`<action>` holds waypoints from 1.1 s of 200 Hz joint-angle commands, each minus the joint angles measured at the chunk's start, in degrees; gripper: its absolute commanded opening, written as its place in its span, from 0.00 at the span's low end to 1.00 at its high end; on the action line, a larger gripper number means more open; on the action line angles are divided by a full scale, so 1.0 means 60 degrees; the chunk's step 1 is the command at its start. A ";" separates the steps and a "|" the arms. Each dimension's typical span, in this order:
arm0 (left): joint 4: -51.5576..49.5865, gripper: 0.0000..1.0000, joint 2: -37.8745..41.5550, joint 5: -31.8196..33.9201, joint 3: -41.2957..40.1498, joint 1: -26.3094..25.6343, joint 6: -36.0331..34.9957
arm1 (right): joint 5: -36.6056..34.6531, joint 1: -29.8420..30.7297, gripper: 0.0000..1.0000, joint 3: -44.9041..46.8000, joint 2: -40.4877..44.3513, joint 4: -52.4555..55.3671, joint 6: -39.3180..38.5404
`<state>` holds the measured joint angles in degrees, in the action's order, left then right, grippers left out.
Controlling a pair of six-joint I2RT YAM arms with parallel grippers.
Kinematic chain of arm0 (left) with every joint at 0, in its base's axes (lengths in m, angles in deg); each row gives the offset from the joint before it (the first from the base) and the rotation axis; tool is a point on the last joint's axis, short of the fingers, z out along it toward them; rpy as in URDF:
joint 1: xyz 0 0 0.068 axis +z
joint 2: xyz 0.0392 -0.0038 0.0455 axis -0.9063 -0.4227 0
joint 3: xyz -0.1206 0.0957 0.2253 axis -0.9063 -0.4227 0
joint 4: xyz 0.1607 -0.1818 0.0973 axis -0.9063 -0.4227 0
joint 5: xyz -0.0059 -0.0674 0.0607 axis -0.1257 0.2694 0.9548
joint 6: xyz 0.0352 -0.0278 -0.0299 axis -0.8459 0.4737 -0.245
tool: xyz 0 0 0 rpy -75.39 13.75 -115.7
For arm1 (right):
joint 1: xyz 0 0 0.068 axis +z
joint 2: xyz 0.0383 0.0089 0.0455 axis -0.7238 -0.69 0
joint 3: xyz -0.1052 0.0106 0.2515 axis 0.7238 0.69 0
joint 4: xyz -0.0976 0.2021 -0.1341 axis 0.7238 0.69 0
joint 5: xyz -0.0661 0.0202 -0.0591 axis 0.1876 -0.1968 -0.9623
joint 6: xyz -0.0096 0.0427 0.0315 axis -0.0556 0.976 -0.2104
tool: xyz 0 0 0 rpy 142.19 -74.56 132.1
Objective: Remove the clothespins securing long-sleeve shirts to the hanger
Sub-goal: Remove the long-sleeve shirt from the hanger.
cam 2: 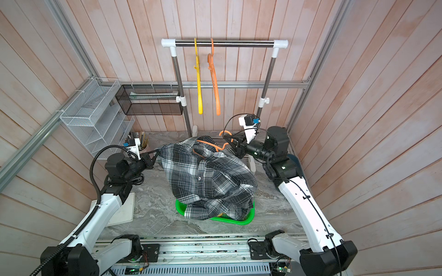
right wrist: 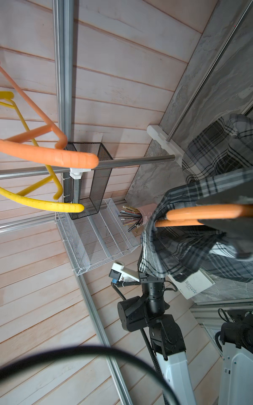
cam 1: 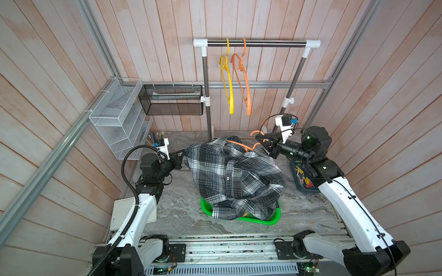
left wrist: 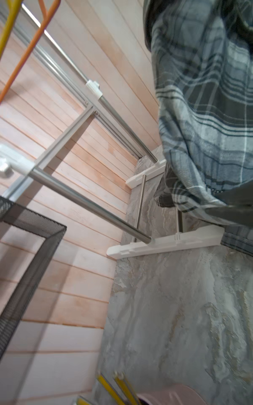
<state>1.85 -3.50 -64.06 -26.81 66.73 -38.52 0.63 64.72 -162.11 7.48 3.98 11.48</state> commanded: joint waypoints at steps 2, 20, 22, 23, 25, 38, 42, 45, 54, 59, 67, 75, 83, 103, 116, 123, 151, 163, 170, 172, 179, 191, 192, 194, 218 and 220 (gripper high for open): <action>0.0015 0.00 0.0038 0.0431 -0.0641 0.0832 0.0730 | 0.0590 -0.0617 0.00 0.0263 0.0592 -0.0578 0.0226; -0.0124 0.00 0.0138 0.0372 -0.0748 0.1083 0.0659 | 0.0748 -0.0993 0.00 0.0373 0.0859 -0.0535 0.0254; -0.0177 0.00 0.0153 0.0390 -0.0735 0.1086 0.0625 | 0.0767 -0.1037 0.00 0.0390 0.0897 -0.0530 0.0265; -0.0200 0.00 0.0151 0.0403 -0.0741 0.1080 0.0609 | 0.0770 -0.1066 0.00 0.0400 0.0914 -0.0527 0.0267; -0.0229 0.00 0.0171 0.0405 -0.0734 0.1085 0.0575 | 0.0794 -0.1099 0.00 0.0408 0.0955 -0.0524 0.0276; -0.0398 0.00 0.0270 0.0412 -0.0743 0.1088 0.0383 | 0.0960 -0.1405 0.00 0.0531 0.1177 -0.0623 0.0356; -0.0424 0.00 0.0302 0.0322 -0.0746 0.1087 0.0297 | 0.1013 -0.1492 0.00 0.0581 0.1241 -0.0697 0.0408; -0.0415 0.00 0.0320 0.0239 -0.0746 0.1087 0.0243 | 0.1072 -0.1539 0.00 0.0633 0.1289 -0.0752 0.0462; -0.0414 0.00 0.0374 -0.0039 -0.0742 0.1087 0.0164 | 0.1263 -0.1674 0.00 0.0736 0.1421 -0.0987 0.0620; -0.0389 0.00 0.0384 -0.0227 -0.0751 0.1066 0.0131 | 0.1360 -0.1701 0.00 0.0786 0.1483 -0.1095 0.0679; -0.0502 0.00 0.0425 -0.0289 -0.0774 0.1055 0.0131 | 0.1500 -0.1708 0.00 0.0809 0.1550 -0.1187 0.0711; -0.0648 0.00 0.0455 -0.0216 -0.0823 0.1043 0.0208 | 0.1536 -0.1725 0.00 0.0754 0.1590 -0.1118 0.0640; -0.0746 0.00 0.0513 -0.0143 -0.0917 0.1058 0.0181 | 0.1405 -0.1798 0.00 0.0641 0.1632 -0.0941 0.0502; -0.0983 0.00 0.0826 0.0349 -0.1185 0.1171 0.0155 | 0.1446 -0.2325 0.00 0.0452 0.1788 -0.0637 0.0451; -0.0927 0.00 0.1087 0.0383 -0.1331 0.1314 0.0198 | 0.1646 -0.2692 0.00 0.0425 0.1823 -0.0569 0.0564; -0.0899 0.00 0.1244 0.0398 -0.1364 0.1339 0.0185 | 0.1756 -0.2865 0.00 0.0438 0.1848 -0.0534 0.0634; -0.0635 0.00 0.1557 0.0108 -0.1427 0.1337 0.0278 | 0.1835 -0.3156 0.00 0.0628 0.1949 -0.0554 0.0723; -0.0770 0.00 0.1544 0.0151 -0.1411 0.1340 0.0324 | 0.1843 -0.3224 0.00 0.0634 0.2011 -0.0462 0.0562; -0.0927 0.00 0.1598 0.0274 -0.1406 0.1358 0.0302 | 0.1738 -0.3341 0.00 0.0541 0.2060 -0.0253 0.0404; -0.0960 0.00 0.1621 0.0318 -0.1413 0.1364 0.0308 | 0.1699 -0.3389 0.00 0.0520 0.2077 -0.0192 0.0372; -0.1075 0.00 0.1719 0.0496 -0.1487 0.1404 0.0312 | 0.1743 -0.3590 0.00 0.0468 0.2129 -0.0077 0.0342; -0.1161 0.00 0.1916 0.0799 -0.1631 0.1507 0.0325 | 0.2042 -0.3950 0.00 0.0525 0.2211 -0.0196 0.0527; -0.1161 0.00 0.1933 0.0820 -0.1642 0.1524 0.0328 | 0.2060 -0.3973 0.00 0.0526 0.2215 -0.0213 0.0552; -0.1168 0.00 0.1957 0.0853 -0.1670 0.1530 0.0340 | 0.2109 -0.4030 0.00 0.0534 0.2229 -0.0233 0.0596; -0.0909 0.00 0.2023 0.0712 -0.1842 0.1598 0.0613 | 0.2297 -0.4253 0.00 0.0726 0.2222 -0.0427 0.0823; -0.0867 0.00 0.2023 0.0680 -0.1855 0.1600 0.0639 | 0.2291 -0.4266 0.00 0.0746 0.2221 -0.0447 0.0845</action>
<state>0.21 9.46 -73.44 -35.26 71.78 -35.96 18.12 43.10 -156.71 18.89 6.49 16.49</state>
